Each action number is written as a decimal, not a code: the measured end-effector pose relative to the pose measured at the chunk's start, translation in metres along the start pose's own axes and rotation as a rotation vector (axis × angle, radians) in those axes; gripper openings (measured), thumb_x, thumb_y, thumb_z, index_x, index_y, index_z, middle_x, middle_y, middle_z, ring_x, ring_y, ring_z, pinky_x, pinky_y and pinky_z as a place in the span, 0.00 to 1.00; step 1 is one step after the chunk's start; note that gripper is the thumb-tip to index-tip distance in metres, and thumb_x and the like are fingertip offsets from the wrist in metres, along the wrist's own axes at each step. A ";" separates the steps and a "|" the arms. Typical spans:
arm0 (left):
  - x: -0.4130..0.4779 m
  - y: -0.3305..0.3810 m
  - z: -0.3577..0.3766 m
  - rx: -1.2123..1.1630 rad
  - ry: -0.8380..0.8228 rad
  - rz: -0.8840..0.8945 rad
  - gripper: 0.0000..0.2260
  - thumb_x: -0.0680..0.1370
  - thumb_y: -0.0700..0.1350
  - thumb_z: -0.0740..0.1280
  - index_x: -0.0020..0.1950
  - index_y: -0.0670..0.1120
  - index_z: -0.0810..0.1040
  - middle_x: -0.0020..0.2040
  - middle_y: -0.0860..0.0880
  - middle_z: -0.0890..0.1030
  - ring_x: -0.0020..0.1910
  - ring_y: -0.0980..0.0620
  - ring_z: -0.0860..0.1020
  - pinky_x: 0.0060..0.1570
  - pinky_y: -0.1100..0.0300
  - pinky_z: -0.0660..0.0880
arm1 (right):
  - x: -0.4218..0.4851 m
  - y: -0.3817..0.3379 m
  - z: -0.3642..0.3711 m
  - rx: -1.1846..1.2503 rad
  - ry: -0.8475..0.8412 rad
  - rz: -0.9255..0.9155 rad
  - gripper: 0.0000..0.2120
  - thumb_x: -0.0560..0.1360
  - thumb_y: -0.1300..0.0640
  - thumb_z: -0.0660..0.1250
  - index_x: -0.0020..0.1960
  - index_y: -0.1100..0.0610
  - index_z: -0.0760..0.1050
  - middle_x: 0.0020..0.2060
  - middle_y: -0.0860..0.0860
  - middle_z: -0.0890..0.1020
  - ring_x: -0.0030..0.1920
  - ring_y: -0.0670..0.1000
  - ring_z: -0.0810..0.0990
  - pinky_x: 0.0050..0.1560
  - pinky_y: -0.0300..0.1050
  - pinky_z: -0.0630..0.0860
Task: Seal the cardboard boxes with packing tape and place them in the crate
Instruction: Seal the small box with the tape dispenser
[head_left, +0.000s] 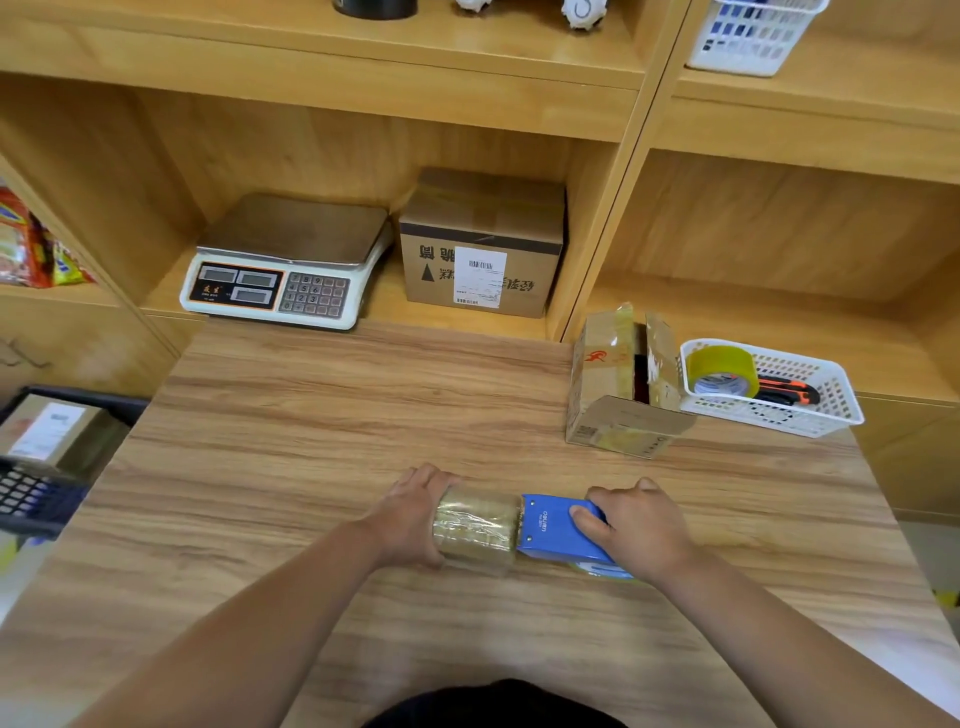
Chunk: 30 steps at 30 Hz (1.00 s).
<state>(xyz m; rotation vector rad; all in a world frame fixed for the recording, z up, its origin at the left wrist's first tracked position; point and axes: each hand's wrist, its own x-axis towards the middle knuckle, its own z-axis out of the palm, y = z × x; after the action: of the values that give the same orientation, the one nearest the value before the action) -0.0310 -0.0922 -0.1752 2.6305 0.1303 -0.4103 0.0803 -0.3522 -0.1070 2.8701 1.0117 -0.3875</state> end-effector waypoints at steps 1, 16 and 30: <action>0.000 0.000 0.000 0.001 0.002 0.000 0.46 0.60 0.53 0.78 0.73 0.53 0.59 0.63 0.50 0.64 0.62 0.51 0.62 0.62 0.63 0.60 | 0.001 0.000 0.002 -0.004 -0.006 0.002 0.18 0.79 0.39 0.50 0.45 0.50 0.71 0.37 0.48 0.81 0.41 0.51 0.68 0.39 0.44 0.54; 0.015 0.038 0.012 0.438 0.021 0.153 0.45 0.64 0.62 0.71 0.73 0.43 0.57 0.68 0.45 0.63 0.71 0.46 0.56 0.74 0.49 0.40 | 0.008 -0.006 0.038 -0.123 -0.036 -0.042 0.15 0.81 0.47 0.47 0.55 0.53 0.68 0.44 0.51 0.80 0.45 0.55 0.78 0.51 0.48 0.62; 0.013 0.059 0.009 0.030 0.102 0.113 0.42 0.59 0.61 0.73 0.69 0.50 0.62 0.62 0.52 0.63 0.62 0.51 0.62 0.62 0.61 0.59 | -0.011 0.010 -0.001 0.325 0.131 0.063 0.17 0.80 0.42 0.53 0.39 0.50 0.69 0.31 0.47 0.75 0.33 0.48 0.66 0.45 0.42 0.57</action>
<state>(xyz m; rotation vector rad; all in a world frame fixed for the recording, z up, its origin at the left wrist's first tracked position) -0.0111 -0.1486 -0.1608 2.6730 0.0084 -0.2417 0.0783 -0.3663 -0.1038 3.2475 0.9531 -0.3964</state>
